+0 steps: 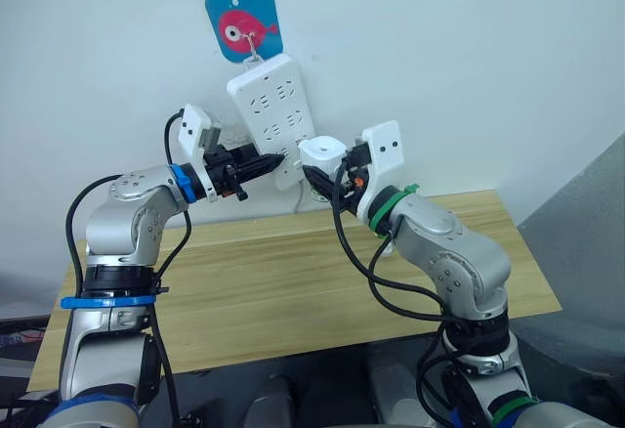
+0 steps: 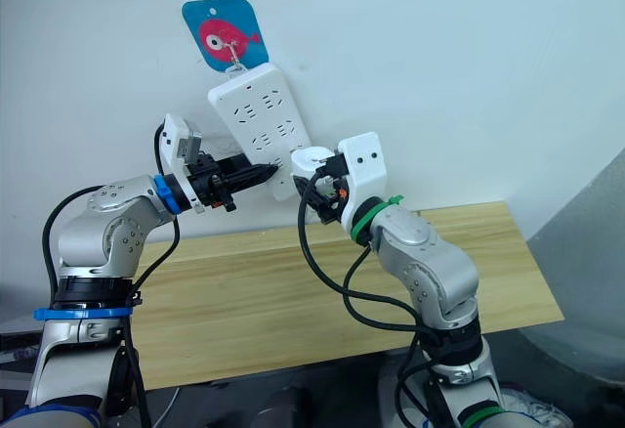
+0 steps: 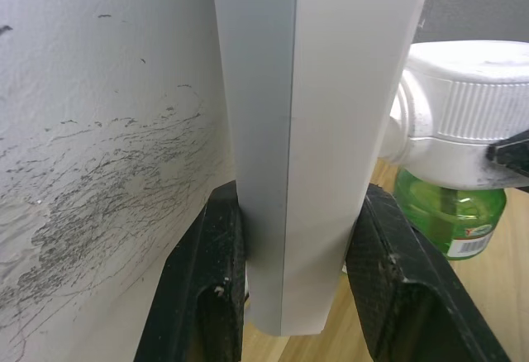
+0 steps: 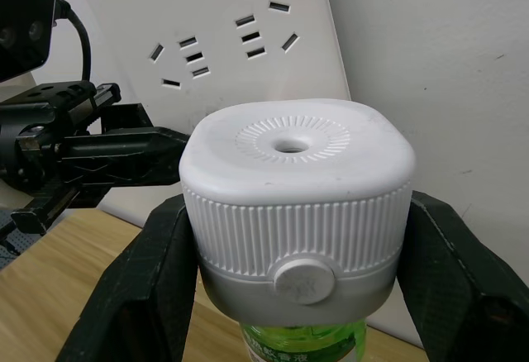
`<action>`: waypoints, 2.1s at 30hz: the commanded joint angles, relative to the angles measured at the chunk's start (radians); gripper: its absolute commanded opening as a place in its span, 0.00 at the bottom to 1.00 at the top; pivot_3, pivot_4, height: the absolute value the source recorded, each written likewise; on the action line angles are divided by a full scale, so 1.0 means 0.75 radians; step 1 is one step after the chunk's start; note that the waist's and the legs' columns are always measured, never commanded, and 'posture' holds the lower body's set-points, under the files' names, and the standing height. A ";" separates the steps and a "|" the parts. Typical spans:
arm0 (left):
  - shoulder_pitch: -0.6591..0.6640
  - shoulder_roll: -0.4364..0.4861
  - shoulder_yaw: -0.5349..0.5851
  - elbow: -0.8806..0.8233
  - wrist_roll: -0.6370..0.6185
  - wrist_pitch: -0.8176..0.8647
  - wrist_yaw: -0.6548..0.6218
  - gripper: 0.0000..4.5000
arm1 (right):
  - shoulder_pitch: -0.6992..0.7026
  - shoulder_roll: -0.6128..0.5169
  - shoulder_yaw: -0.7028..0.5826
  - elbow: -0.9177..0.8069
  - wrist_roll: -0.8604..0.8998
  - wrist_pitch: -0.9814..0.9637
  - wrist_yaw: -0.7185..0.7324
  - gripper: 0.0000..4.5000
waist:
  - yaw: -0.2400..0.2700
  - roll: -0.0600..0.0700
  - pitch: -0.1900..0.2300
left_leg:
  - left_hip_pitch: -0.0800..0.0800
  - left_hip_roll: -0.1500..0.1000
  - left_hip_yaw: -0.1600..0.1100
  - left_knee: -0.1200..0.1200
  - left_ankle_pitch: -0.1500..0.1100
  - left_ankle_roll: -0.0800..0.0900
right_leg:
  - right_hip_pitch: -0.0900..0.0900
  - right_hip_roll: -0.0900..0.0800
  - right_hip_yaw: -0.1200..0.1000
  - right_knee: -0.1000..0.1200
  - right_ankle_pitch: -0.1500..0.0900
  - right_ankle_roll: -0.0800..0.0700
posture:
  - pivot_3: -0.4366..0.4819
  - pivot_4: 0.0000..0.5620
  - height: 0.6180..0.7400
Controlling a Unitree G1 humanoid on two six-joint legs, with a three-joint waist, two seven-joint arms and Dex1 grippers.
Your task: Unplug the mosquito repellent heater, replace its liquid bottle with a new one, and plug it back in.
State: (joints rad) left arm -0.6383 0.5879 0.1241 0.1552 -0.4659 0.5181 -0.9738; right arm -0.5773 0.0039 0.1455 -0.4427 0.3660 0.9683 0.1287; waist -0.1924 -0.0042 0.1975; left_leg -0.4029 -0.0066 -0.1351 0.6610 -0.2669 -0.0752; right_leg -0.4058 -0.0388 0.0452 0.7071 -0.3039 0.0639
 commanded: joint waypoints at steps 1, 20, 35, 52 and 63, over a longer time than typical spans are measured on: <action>0.010 -0.003 -0.031 -0.071 -0.023 0.005 -0.037 0.28 | -0.047 0.020 0.001 -0.017 -0.014 -0.067 -0.004 0.65 | 0.000 0.000 0.000 | 0.000 0.000 0.000 0.000 0.000 0.000 | 0.000 0.000 0.000 0.000 0.000 0.000 | 0.27 0.30 0.95; 0.019 -0.010 -0.037 -0.095 -0.030 0.027 -0.045 0.28 | -0.190 0.085 0.049 0.316 -0.101 -0.282 0.054 0.65 | -0.009 0.000 0.000 | 0.005 0.001 0.001 0.001 0.000 0.001 | 0.000 0.002 0.002 0.008 0.000 0.000 | 0.28 0.28 0.95; 0.026 -0.013 -0.019 -0.084 0.010 0.005 -0.045 0.28 | -0.228 0.082 0.054 0.444 -0.137 -0.414 0.134 0.65 | -0.029 0.000 0.000 | 0.008 0.003 0.000 0.001 0.004 0.000 | 0.000 0.004 0.002 0.015 0.001 -0.001 | 0.28 0.26 0.95; -0.031 0.052 0.004 0.178 0.170 -0.270 0.040 0.36 | -0.019 -0.131 0.024 -0.023 -0.066 -0.114 0.171 1.00 | -0.003 -0.001 -0.001 | 0.002 -0.001 0.000 -0.001 0.004 -0.001 | 0.000 -0.002 0.001 0.002 0.001 -0.001 | 0.28 0.28 0.95; 0.072 0.192 0.107 0.204 0.213 -0.410 0.090 0.90 | 0.077 -0.279 0.059 -0.189 0.019 -0.113 0.315 1.00 | -0.010 -0.001 -0.001 | 0.005 0.002 0.000 -0.001 0.003 0.002 | 0.000 0.003 0.002 0.008 0.000 -0.002 | 0.32 0.28 0.95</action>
State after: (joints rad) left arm -0.5968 0.6874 0.1310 0.3396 -0.3011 0.2145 -0.9263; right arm -0.5157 -0.1995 0.1879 -0.5440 0.3728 0.9196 0.3397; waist -0.2000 -0.0051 0.1966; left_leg -0.3984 -0.0046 -0.1353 0.6603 -0.2647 -0.0734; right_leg -0.4059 -0.0363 0.0467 0.7137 -0.3038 0.0627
